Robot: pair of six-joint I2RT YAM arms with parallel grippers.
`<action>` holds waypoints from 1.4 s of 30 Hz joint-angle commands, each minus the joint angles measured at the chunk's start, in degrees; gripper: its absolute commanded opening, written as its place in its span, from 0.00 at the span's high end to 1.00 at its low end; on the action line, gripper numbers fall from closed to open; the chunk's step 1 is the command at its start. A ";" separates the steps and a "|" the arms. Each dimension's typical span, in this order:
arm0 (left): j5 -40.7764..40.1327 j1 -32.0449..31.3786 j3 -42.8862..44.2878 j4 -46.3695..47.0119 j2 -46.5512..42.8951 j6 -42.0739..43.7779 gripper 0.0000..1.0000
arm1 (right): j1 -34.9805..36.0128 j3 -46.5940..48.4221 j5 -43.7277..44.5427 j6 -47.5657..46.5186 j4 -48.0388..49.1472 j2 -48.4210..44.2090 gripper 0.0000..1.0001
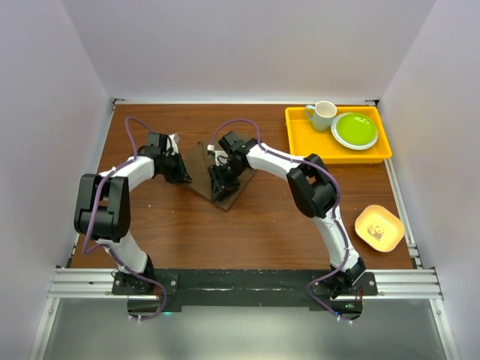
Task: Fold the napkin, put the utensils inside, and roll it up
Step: Fold the napkin
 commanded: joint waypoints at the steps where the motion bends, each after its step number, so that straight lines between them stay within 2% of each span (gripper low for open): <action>1: -1.43 0.38 4.35 -1.55 -6.64 0.24 0.85 | 0.47 4.41 2.72 -1.83 -2.52 -2.23 0.55; 3: -2.13 0.38 4.62 -2.43 -10.86 -0.64 0.77 | 0.47 9.06 4.47 -2.45 -5.52 -2.67 0.52; 6: -2.83 0.38 2.79 -4.01 -16.13 -3.18 0.67 | 0.47 10.32 7.72 -2.54 -7.29 -6.09 0.36; 7: -3.10 0.38 1.64 -4.01 -17.71 -5.19 0.61 | 0.56 9.88 9.04 -2.89 -6.86 -7.49 0.21; 8: -3.36 0.47 0.41 -3.58 -20.95 -6.34 0.57 | 0.74 8.31 10.71 -3.24 -6.24 -9.94 0.12; 9: -4.32 0.47 -2.21 -2.88 -22.55 -8.79 0.55 | 0.91 7.16 14.73 -3.51 -5.37 -11.36 0.03; 10: -4.76 0.55 -3.37 -2.61 -24.13 -9.95 0.50 | 1.09 6.20 15.90 -4.73 -3.62 -12.42 0.02; 14: -8.01 0.47 -6.54 -4.01 -30.29 -14.61 0.45 | 3.54 7.14 23.28 -10.18 -5.26 -13.14 0.02; 16: -10.38 0.55 -6.11 -7.25 -31.61 -16.90 0.45 | 5.21 8.64 29.49 -14.29 -8.33 -12.61 0.02; 19: -17.84 0.55 -3.04 -14.19 -32.05 -19.45 0.44 | 10.39 5.85 38.54 -22.62 -5.91 -14.36 0.04; 21: -23.39 0.64 -1.36 -17.53 -32.23 -20.85 0.36 | 14.17 3.03 42.87 -28.69 -4.14 -14.37 0.09; 23: -26.46 1.34 -0.66 -18.69 -33.11 -21.56 0.33 | 16.54 2.67 47.61 -31.18 -4.21 -13.05 0.13; 27: -28.85 3.10 -1.62 -19.75 -36.18 -23.14 0.22 | 18.93 3.63 53.51 -34.09 -2.56 -8.14 0.17; 29: -27.98 4.42 -2.85 -20.09 -36.71 -23.32 0.22 | 19.81 4.86 56.59 -34.53 -1.32 -6.81 0.17; 34: -27.27 7.58 -4.43 -21.59 -37.06 -24.20 0.21 | 20.16 8.90 57.66 -35.06 -0.53 -2.42 0.21; 42: -23.06 16.28 -6.19 -20.89 -37.07 -24.11 0.21 | 20.07 7.60 55.47 -36.20 2.02 -0.13 0.21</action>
